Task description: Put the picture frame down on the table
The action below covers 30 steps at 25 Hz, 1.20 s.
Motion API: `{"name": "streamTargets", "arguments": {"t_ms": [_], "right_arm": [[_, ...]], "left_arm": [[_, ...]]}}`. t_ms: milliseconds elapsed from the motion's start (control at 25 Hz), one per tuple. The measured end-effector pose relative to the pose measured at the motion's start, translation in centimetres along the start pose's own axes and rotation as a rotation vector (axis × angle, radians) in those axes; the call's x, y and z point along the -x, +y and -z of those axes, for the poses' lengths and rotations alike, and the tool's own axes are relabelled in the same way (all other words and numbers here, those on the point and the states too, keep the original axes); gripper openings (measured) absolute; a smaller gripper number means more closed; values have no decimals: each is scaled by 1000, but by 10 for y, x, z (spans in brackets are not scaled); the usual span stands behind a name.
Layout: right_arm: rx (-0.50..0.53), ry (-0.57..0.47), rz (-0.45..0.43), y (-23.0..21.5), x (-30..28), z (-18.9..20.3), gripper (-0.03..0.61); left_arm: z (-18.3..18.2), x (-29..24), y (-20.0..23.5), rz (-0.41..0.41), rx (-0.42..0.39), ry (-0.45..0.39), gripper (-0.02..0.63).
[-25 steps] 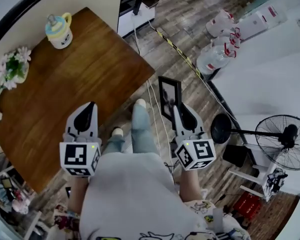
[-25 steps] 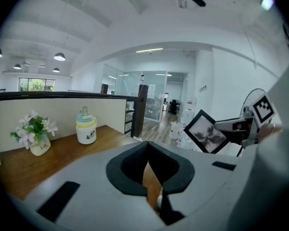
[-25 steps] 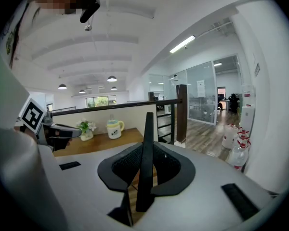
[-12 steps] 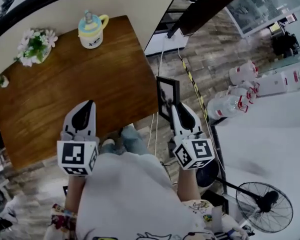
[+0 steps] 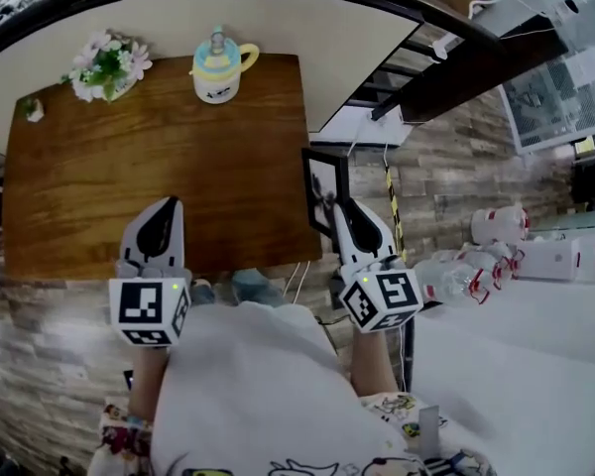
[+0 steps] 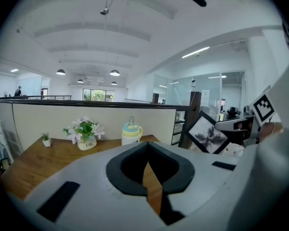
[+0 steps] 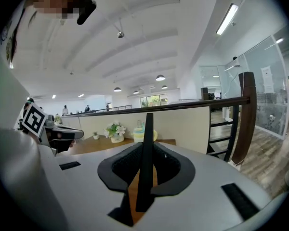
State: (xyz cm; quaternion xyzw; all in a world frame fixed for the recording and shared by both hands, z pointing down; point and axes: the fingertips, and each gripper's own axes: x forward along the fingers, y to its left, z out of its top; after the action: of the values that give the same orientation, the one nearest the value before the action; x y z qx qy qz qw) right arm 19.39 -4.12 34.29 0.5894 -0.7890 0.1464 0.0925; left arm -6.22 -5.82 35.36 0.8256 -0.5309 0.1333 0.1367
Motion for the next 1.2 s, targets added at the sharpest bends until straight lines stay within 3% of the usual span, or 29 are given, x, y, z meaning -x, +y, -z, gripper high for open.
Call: {"name": "streamTargets", "arguments": {"t_ms": [440, 1200], "right_arm": [[10, -1, -151, -9, -30, -11, 61], [-16, 15, -185, 9, -79, -24, 61]], "left_arm": [[-3, -3, -7, -124, 18, -12, 3], [-14, -33, 19, -90, 14, 2, 3]]}}
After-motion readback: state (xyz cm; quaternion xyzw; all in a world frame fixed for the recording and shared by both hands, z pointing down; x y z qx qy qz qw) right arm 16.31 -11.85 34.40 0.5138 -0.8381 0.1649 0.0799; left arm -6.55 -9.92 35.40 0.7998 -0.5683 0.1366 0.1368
